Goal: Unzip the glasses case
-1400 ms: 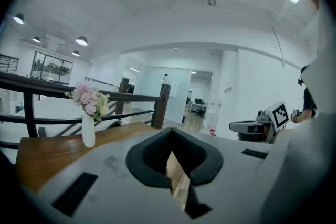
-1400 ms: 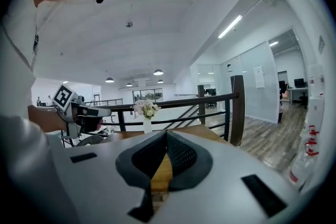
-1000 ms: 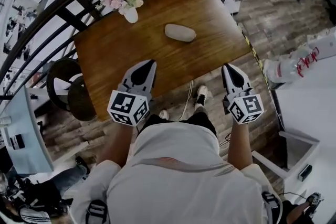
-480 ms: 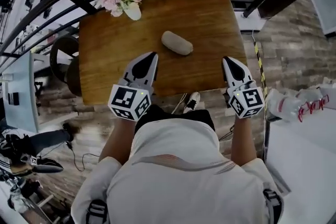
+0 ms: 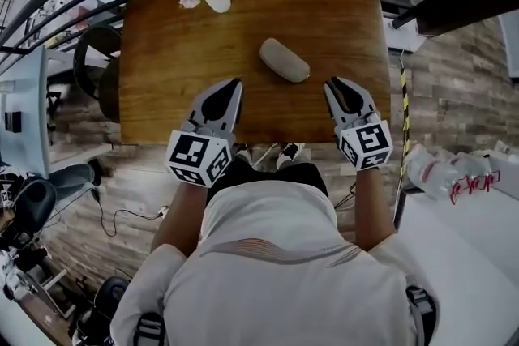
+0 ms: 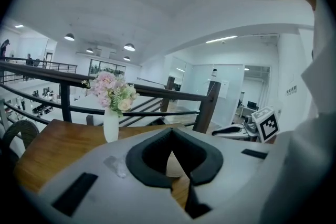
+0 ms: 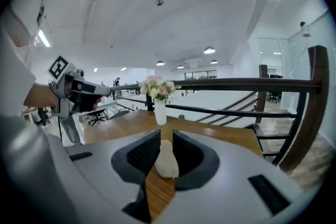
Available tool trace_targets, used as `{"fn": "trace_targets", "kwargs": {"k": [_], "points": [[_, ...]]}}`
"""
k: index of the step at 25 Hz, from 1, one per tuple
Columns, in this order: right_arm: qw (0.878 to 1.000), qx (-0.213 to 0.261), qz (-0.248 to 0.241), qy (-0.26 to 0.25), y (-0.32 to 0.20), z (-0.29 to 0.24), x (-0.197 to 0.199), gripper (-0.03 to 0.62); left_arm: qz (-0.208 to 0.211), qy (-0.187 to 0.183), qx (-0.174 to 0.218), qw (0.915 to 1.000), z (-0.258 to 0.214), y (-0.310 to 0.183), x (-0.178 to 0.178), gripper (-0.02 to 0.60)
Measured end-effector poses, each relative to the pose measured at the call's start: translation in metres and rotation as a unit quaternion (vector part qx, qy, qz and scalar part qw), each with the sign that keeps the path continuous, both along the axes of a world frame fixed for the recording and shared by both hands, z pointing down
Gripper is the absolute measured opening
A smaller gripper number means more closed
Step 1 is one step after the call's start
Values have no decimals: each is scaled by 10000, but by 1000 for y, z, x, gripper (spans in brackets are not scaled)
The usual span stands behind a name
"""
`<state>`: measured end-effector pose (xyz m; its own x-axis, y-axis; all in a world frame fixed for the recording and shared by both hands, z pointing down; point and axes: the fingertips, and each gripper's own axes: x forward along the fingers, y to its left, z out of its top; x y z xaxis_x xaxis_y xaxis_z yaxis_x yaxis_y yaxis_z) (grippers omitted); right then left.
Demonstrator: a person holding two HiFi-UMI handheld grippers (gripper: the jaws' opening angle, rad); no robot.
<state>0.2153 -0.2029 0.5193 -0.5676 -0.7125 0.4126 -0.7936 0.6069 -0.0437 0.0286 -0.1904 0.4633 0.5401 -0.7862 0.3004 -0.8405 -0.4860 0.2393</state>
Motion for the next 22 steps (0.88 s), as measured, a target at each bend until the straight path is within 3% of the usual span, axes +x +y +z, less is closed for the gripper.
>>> {"fn": "trace_targets", "kwargs": {"k": [5,10,16,22], "points": [[9936,-399,-445,957,-17,60,-30,251,-69,104,-342,9993,22,4,-20,14],[9744,-833,-968,1852,-29,139,-49,400,-59,122,-588,9982,42,4,-34,14],[9584,-1002,-1251,2361,-45,198,-53,436,-65,25,-759,9971,55,7,-42,14],[9520,-1054,-1462,2474,-52,221,-57,434,-86,5,-919,9957,66,11,-47,14]]}}
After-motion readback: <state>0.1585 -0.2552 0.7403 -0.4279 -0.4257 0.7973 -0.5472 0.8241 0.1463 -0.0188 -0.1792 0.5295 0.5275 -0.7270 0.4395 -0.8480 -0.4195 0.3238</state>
